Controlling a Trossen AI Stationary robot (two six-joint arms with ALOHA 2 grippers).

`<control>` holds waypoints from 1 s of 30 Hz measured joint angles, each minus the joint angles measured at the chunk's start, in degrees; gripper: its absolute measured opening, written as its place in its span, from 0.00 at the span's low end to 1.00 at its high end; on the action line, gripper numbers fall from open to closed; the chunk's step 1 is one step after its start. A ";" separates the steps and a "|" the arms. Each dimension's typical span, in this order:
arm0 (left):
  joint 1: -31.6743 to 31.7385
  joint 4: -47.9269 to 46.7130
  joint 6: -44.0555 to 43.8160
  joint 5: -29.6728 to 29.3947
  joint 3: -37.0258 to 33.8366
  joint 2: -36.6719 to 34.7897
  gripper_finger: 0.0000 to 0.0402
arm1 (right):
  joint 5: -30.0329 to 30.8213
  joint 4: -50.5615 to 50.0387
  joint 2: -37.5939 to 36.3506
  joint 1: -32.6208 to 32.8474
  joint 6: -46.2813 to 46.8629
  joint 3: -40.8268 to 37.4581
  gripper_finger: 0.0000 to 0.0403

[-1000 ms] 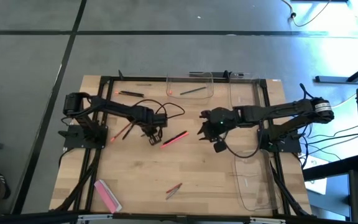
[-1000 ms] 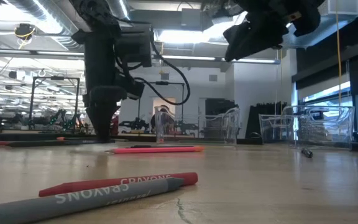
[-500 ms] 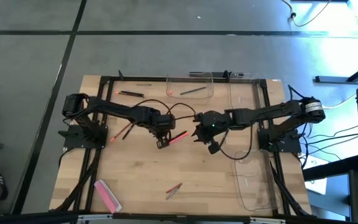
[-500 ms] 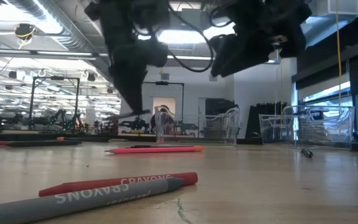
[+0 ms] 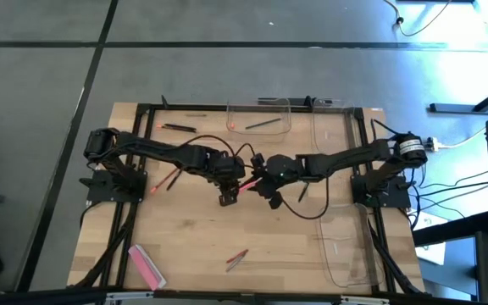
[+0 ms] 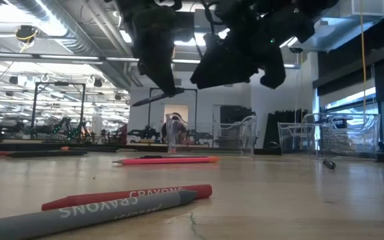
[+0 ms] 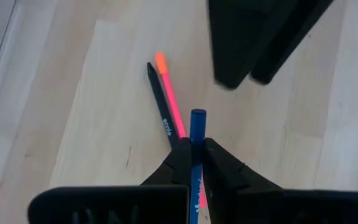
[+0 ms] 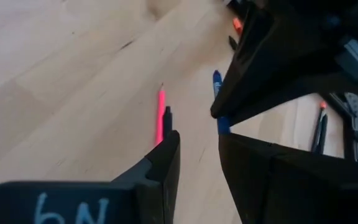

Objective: Sort crayons/erasers/pens/pencils in bins
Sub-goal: Put the blue crayon into the top right transparent bin

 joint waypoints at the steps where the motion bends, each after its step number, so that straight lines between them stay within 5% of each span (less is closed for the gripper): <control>1: -0.02 -0.07 0.02 0.02 0.00 0.00 0.03 | 0.23 0.96 0.34 0.00 -0.08 0.00 0.28; 30: -0.01 0.58 -0.02 0.00 0.00 -0.02 0.03 | 4.47 8.51 3.82 -0.11 -0.45 0.02 0.24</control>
